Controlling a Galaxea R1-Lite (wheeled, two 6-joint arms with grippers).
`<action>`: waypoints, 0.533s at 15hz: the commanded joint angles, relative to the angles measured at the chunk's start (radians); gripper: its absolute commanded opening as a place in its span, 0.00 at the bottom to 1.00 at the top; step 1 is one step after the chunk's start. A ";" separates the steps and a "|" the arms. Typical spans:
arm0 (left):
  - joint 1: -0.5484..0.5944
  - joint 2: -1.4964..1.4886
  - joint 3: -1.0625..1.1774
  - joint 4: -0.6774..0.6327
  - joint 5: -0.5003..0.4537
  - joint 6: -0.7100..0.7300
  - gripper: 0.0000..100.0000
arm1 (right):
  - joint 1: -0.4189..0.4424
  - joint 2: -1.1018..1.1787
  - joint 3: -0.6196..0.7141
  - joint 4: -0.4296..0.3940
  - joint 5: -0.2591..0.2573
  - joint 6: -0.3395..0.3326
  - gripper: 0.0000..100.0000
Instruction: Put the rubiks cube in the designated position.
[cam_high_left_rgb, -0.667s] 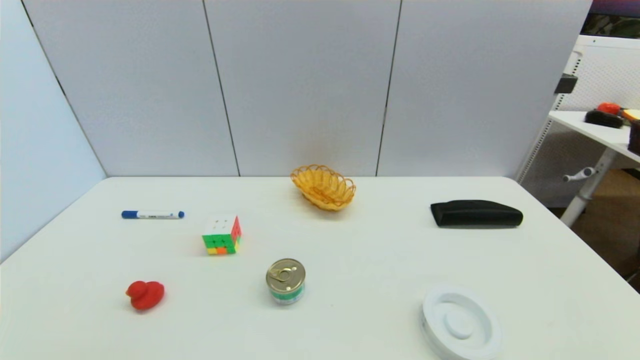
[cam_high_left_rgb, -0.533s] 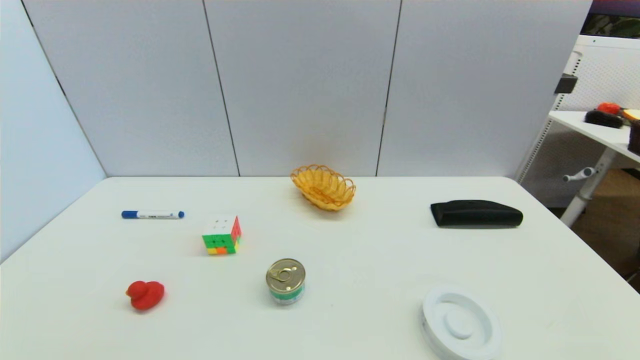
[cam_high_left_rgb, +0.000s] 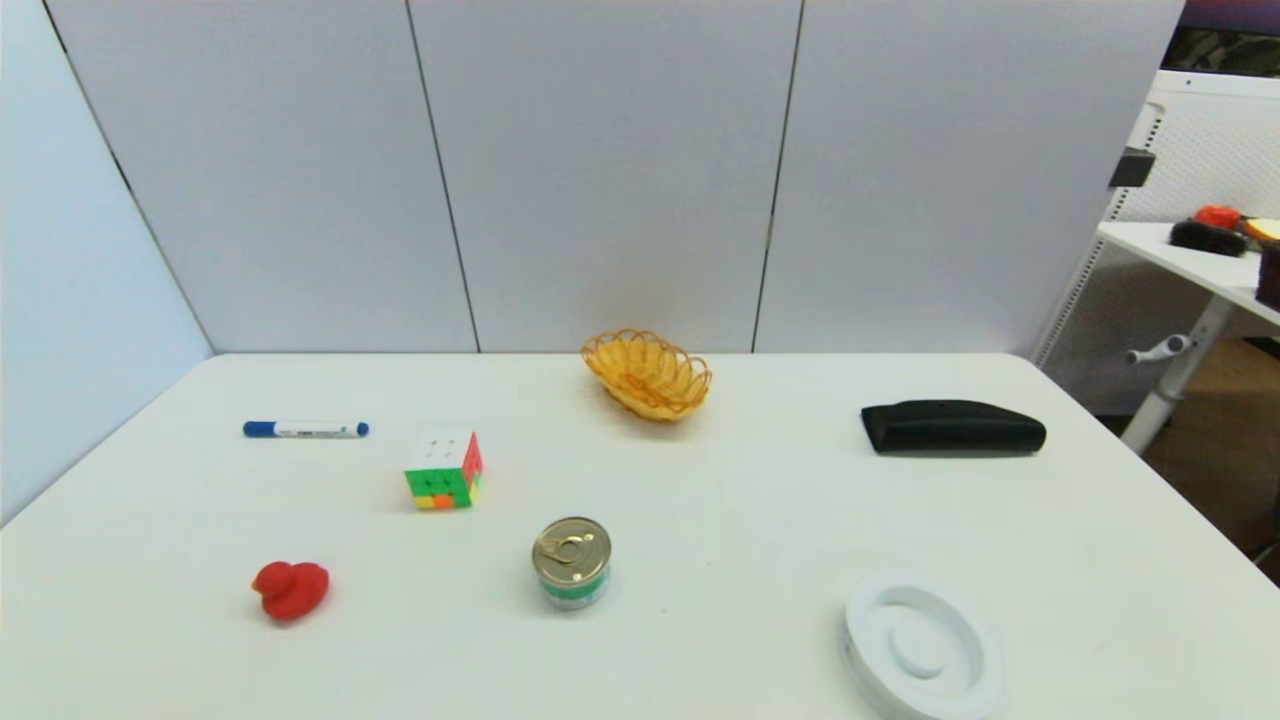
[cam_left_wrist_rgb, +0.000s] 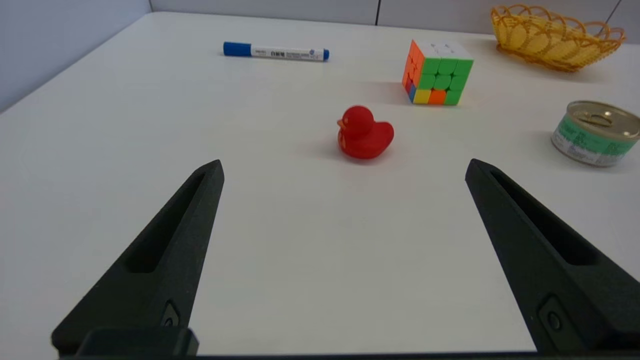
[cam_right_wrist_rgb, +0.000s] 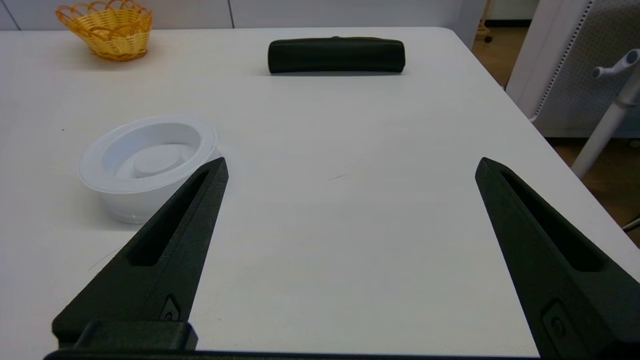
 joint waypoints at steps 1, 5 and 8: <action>-0.010 0.344 -0.191 -0.002 -0.004 0.008 1.00 | 0.000 0.001 0.002 0.000 0.000 0.001 1.00; -0.014 0.727 -0.445 -0.030 -0.007 0.019 1.00 | 0.000 0.001 0.002 0.000 0.000 -0.002 1.00; -0.040 0.988 -0.640 -0.022 -0.076 0.045 1.00 | 0.000 0.001 0.002 0.000 0.000 0.001 1.00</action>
